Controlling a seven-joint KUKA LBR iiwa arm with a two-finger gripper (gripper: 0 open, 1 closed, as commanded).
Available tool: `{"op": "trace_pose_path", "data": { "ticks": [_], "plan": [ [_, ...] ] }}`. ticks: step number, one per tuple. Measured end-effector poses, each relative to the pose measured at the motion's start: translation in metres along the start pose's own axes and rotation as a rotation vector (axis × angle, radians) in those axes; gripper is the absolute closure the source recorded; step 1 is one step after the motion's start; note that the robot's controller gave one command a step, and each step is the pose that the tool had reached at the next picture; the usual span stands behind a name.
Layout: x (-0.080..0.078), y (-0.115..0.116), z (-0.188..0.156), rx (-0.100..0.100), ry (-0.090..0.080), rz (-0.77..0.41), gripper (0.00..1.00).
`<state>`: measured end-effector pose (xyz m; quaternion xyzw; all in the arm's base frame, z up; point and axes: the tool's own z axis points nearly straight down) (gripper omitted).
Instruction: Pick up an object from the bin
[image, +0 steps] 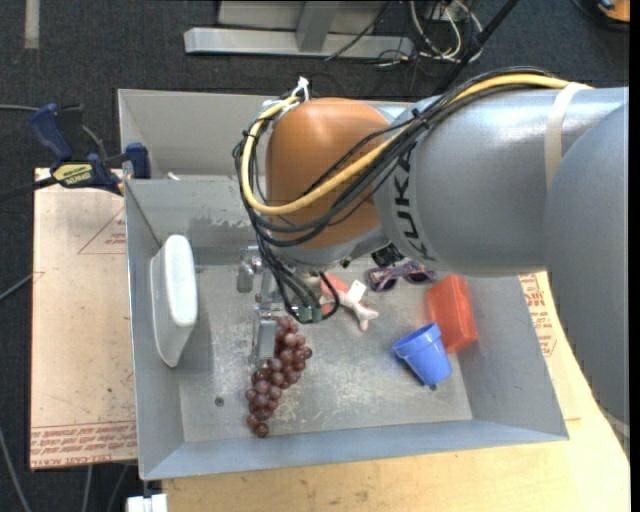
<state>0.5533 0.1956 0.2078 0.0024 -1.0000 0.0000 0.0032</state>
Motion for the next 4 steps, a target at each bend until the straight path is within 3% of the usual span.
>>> {"op": "trace_pose_path", "data": {
  "ticks": [1,3,4],
  "plan": [
    [-0.001,-0.001,-0.005,-0.001,-0.007,0.003,0.00],
    [0.032,-0.078,0.088,-0.004,-0.010,0.127,0.00],
    [0.007,-0.070,0.138,-0.007,-0.015,0.005,1.00]
  ]
}}
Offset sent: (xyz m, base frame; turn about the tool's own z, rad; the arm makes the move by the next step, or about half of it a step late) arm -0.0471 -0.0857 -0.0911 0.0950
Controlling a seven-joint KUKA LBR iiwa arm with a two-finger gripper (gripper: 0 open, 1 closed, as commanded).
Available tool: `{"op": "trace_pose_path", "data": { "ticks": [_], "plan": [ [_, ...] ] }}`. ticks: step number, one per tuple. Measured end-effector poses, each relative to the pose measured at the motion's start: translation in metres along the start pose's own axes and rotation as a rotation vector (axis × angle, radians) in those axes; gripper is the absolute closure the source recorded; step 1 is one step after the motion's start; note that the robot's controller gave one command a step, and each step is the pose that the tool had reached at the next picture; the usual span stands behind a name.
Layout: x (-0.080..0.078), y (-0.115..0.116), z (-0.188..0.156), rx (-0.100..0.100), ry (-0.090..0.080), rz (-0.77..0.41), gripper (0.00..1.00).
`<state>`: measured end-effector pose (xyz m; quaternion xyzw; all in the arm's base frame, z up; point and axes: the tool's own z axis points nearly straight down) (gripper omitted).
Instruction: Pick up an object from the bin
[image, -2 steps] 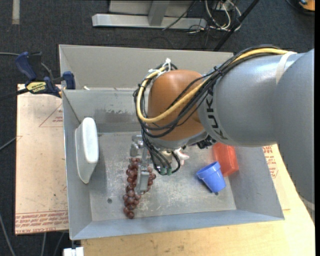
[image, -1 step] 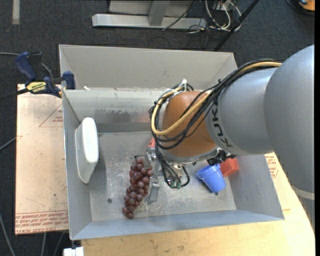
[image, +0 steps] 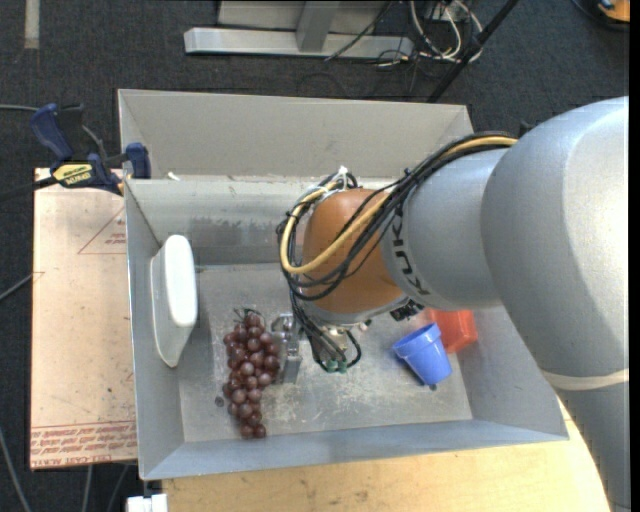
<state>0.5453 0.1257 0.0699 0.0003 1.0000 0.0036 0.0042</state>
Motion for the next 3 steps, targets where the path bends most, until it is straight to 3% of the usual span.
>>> {"op": "trace_pose_path", "data": {
  "ticks": [1,2,3],
  "plan": [
    [0.000,0.000,0.000,0.000,0.000,0.000,1.00],
    [-0.002,0.005,-0.027,0.002,0.007,-0.076,1.00],
    [-0.013,0.009,-0.057,0.000,-0.001,-0.233,1.00]
  ]
}}
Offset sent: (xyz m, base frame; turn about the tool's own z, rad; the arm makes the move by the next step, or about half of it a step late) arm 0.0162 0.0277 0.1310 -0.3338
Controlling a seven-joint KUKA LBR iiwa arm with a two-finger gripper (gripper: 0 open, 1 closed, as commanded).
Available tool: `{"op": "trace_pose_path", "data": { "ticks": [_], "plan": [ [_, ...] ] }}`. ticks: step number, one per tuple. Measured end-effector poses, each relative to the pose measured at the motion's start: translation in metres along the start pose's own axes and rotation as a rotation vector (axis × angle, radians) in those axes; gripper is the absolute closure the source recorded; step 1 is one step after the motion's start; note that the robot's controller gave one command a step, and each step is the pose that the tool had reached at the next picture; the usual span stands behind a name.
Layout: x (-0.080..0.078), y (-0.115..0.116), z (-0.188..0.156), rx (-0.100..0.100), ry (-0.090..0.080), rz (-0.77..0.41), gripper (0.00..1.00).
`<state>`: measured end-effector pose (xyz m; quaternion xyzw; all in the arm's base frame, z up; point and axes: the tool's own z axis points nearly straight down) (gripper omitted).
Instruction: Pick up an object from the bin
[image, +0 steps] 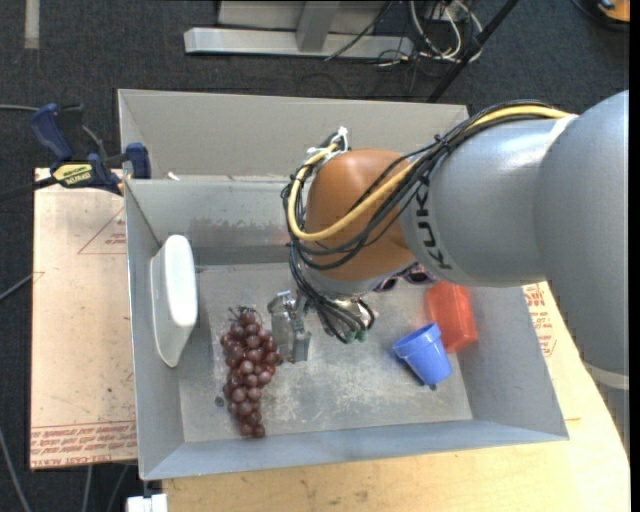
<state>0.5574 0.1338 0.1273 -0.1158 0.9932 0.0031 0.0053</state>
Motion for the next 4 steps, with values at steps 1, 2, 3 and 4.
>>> {"op": "trace_pose_path", "data": {
  "ticks": [1,2,3,4],
  "plan": [
    [-0.029,0.034,-0.023,-0.001,0.004,-0.007,0.00],
    [-0.029,0.033,-0.023,-0.001,0.005,-0.005,0.00],
    [-0.028,0.034,-0.010,0.000,-0.002,-0.058,0.00],
    [-0.020,0.033,0.025,-0.002,0.004,-0.297,0.00]
  ]
}}
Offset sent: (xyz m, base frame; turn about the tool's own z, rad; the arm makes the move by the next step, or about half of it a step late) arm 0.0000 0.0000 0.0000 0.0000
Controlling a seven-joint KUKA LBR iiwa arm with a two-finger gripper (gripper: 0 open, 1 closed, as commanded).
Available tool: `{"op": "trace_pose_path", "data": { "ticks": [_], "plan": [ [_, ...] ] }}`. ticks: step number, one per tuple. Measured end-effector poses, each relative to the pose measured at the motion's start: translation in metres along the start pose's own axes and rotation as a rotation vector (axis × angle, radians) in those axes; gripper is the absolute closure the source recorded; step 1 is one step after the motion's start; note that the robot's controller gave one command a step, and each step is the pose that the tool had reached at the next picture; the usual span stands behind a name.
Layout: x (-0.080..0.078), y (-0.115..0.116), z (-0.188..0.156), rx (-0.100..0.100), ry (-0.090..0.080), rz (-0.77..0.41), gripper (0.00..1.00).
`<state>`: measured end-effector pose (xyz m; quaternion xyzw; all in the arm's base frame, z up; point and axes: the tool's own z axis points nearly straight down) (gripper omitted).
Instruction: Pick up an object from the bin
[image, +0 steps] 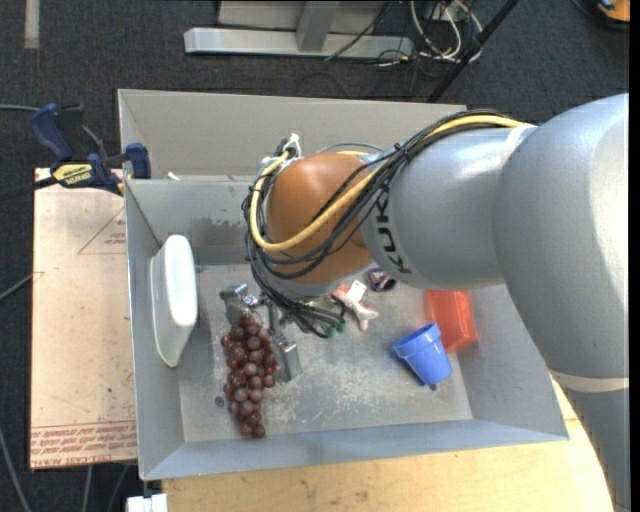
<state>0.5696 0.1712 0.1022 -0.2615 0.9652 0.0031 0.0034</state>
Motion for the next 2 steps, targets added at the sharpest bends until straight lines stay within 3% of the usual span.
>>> {"op": "trace_pose_path", "data": {
  "ticks": [1,2],
  "plan": [
    [-0.0144,-0.0055,0.0291,0.005,-0.003,0.079,1.00],
    [-0.0144,-0.0056,0.0292,0.005,-0.003,0.080,1.00]
  ]
}}
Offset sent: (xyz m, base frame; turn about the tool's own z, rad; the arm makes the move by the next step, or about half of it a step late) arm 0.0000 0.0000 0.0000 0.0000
